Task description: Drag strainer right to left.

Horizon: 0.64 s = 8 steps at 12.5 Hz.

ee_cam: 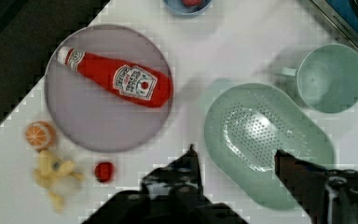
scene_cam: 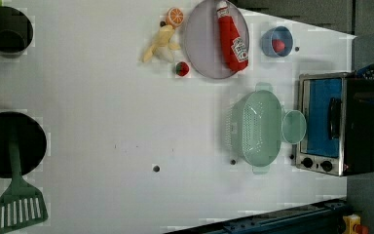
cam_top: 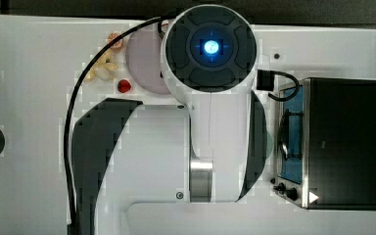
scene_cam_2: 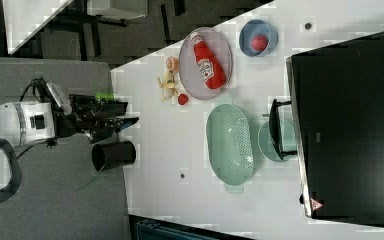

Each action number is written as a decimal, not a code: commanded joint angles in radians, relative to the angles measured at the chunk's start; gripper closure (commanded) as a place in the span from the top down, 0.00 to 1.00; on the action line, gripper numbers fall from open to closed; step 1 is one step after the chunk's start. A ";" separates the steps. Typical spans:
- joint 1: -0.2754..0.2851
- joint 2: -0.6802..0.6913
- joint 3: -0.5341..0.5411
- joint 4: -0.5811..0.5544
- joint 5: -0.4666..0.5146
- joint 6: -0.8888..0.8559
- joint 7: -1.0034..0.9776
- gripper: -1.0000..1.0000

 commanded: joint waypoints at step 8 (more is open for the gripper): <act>0.009 -0.438 -0.042 -0.465 -0.018 -0.096 0.058 1.00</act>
